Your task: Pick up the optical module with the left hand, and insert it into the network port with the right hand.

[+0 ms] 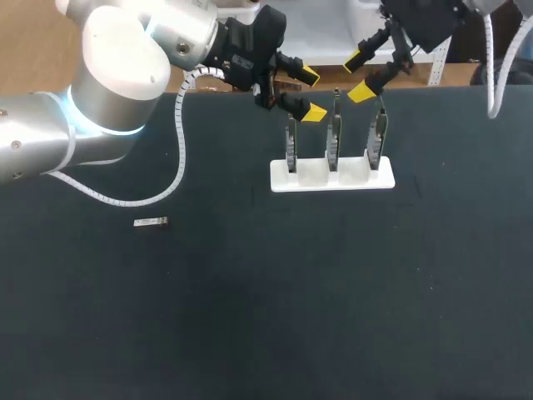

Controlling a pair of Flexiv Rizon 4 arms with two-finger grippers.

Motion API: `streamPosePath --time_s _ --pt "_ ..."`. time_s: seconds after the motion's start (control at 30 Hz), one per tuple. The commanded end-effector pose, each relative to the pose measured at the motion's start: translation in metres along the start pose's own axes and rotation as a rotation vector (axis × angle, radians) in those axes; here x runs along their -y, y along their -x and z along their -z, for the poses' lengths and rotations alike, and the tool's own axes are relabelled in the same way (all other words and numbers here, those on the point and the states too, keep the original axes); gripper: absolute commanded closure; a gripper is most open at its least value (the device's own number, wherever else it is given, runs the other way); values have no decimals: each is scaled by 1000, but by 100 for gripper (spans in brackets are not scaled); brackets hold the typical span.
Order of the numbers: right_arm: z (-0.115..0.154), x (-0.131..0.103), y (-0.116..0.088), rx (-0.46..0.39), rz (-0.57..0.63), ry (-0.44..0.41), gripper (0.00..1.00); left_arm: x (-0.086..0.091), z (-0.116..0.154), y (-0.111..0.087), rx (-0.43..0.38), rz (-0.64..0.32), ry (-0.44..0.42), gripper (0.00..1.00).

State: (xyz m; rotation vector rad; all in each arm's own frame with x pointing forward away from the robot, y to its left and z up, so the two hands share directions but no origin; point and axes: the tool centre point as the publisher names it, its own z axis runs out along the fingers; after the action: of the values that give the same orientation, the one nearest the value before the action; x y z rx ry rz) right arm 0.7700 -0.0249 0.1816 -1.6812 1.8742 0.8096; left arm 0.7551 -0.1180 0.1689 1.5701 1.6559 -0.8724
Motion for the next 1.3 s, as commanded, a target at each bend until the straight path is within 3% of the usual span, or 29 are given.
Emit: streamPosePath --time_s 0.03,0.4,0.43,0.47,0.93,1.3 --pt "0 -7 -5 18 3 -39 0 -2 0 1 -6 2 -3 0" --pt "1 -4 -7 18 11 -38 0 -2 0 1 -6 2 -3 0" --pt "1 -4 -7 14 13 -38 64 -2 0 1 -6 2 -3 0" --pt "1 -4 -7 10 14 -41 100 -2 0 1 -6 2 -3 0" --pt "2 -3 -4 20 25 -51 100 -2 0 1 -6 2 -3 0" --pt "-7 -4 11 48 59 -39 100 -2 0 1 -6 2 -3 0"
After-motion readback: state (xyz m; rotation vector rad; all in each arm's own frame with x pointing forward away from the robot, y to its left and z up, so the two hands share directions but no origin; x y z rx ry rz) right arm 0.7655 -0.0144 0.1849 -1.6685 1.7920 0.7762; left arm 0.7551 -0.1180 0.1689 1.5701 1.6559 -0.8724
